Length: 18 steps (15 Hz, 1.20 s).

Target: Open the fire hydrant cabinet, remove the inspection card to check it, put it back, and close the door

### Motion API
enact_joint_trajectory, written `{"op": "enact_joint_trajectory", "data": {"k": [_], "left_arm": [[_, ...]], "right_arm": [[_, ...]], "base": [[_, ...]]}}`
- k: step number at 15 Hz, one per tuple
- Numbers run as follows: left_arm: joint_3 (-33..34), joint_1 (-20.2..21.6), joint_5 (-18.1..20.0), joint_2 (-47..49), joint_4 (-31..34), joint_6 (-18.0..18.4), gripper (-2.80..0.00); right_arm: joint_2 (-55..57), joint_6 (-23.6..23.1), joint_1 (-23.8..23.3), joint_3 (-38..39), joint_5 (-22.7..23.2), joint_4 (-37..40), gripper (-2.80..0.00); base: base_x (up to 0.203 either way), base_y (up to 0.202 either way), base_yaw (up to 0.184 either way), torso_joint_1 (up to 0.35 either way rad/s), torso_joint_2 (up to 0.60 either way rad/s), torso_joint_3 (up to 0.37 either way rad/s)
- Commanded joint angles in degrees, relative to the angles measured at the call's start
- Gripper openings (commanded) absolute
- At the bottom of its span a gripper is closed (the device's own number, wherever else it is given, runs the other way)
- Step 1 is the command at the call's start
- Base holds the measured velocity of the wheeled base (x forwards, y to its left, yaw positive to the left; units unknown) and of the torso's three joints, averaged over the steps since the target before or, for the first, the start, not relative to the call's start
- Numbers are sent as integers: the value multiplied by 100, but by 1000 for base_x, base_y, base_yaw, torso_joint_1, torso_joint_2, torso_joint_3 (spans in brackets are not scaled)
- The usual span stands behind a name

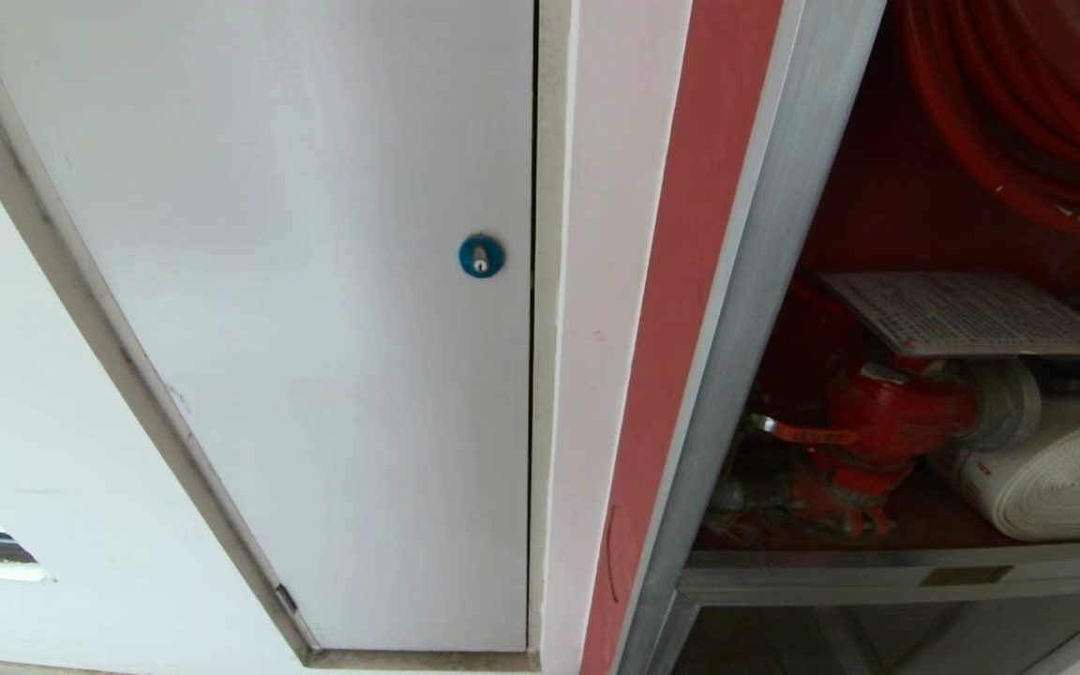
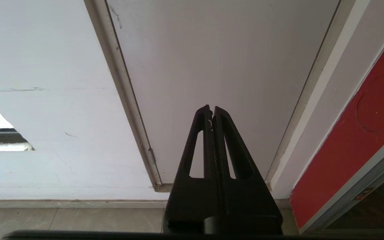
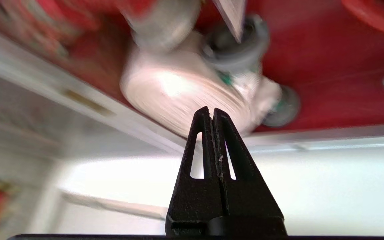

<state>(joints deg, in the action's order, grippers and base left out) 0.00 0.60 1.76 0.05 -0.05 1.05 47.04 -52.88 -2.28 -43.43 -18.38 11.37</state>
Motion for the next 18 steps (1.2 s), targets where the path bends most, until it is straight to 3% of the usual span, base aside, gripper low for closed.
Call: {"op": "enact_joint_trajectory", "data": {"k": [1, 3, 7, 10, 11, 18], "left_arm": [[9, 2, 0, 4, 5, 1, -280], [7, 2, 0, 4, -2, 1, -280], [0, 2, 0, 4, -4, 1, -280], [1, 2, 0, 4, -2, 1, -280], [3, 2, 0, 4, 5, 1, -280], [0, 2, 0, 4, -1, 1, -280]], "right_arm": [[177, -643, -74, -82, -361, 26, -280], [255, -1148, -80, -86, -655, 18, -280], [621, -1972, -80, -240, -792, -268, -280], [824, -2104, -77, -165, -768, -864, -280], [824, -2183, -71, -147, -682, -973, 0], [1052, -2172, -71, 108, -472, -1306, 0]], "base": [[0, 0, 0, 0, 0, 0], [0, 0, 0, 0, 0, 0], [0, 0, 0, 0, 0, 0], [0, 0, 0, 0, 0, 0], [0, 0, 0, 0, 0, 0], [0, 0, 0, 0, 0, 0]]}}
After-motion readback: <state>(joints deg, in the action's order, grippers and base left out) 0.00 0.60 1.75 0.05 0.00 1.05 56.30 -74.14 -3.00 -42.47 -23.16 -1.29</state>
